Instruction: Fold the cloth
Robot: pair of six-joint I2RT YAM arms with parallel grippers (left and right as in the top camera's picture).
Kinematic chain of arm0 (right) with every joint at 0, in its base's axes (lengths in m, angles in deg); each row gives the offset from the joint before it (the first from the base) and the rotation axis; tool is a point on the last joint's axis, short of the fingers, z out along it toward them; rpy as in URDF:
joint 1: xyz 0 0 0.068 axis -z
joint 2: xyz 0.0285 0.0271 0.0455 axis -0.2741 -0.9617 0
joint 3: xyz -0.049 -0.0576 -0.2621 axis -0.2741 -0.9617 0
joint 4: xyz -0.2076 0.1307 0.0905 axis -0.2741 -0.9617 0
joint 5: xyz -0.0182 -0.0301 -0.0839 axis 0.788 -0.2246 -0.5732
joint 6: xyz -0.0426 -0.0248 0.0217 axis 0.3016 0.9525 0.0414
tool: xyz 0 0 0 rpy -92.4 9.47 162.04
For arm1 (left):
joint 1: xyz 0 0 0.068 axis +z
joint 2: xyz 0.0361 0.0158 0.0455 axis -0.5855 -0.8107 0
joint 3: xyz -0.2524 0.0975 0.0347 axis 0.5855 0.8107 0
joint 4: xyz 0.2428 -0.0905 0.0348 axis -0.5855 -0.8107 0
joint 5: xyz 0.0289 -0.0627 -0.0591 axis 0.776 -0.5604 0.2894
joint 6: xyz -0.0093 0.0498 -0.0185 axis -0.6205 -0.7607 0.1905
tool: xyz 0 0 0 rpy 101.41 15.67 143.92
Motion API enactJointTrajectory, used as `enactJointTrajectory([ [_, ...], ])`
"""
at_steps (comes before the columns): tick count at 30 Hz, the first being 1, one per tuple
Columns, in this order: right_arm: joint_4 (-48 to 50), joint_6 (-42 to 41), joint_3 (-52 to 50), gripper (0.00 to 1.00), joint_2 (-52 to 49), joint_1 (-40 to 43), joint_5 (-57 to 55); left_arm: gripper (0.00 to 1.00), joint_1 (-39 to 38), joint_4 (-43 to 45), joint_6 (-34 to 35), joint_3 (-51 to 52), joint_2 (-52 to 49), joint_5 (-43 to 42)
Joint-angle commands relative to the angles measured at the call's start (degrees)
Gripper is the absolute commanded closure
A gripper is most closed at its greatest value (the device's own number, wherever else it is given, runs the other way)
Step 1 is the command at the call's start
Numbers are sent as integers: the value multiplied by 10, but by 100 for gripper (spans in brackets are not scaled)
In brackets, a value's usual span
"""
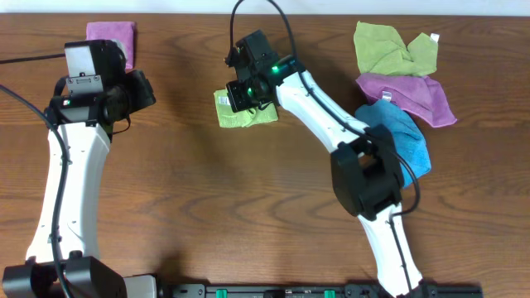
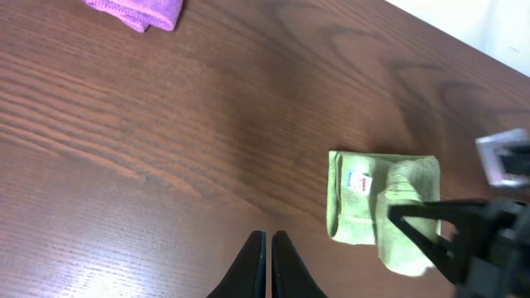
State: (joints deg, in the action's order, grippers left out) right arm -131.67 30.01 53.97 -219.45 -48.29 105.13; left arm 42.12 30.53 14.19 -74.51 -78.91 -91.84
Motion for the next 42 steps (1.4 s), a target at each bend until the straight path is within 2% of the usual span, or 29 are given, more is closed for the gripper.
enactJointTrajectory([
  [1,13,-12,5,98,-6,-2,-30,94,2,-7,-13,-1,10,-3],
  [12,50,-14,5,98,-6,-3,-32,94,2,-9,-13,-1,10,-3],
  [13,50,-14,5,83,-6,-4,-32,94,2,-9,-13,-1,10,-3],
  [14,50,-14,5,54,-6,-5,-24,94,2,-9,-13,-1,10,-3],
  [15,52,-14,5,40,-6,-6,-8,94,2,-9,-13,-1,10,-3],
  [16,57,-14,5,35,-6,-8,25,94,2,-9,-13,-1,10,-2],
  [19,84,-15,5,35,-6,-11,131,94,2,-7,-15,-1,10,11],
  [21,96,-31,5,37,-6,-11,160,94,2,-7,-15,-1,10,24],
  [26,93,-32,14,43,21,9,165,90,2,-11,-23,-1,10,32],
  [29,77,-6,19,43,69,35,133,87,2,-22,-47,1,4,23],
  [32,11,15,19,34,121,54,60,69,2,-23,-71,10,-9,-48],
  [34,-45,46,19,32,148,61,26,63,2,-15,-73,25,-19,-88],
  [38,-148,88,19,25,187,68,-61,39,1,18,-73,67,-57,-125],
  [40,-182,106,19,28,188,70,-73,36,1,37,-73,85,-85,-144],
  [42,-194,114,10,38,181,70,-73,35,1,51,-73,94,-111,-176],
])
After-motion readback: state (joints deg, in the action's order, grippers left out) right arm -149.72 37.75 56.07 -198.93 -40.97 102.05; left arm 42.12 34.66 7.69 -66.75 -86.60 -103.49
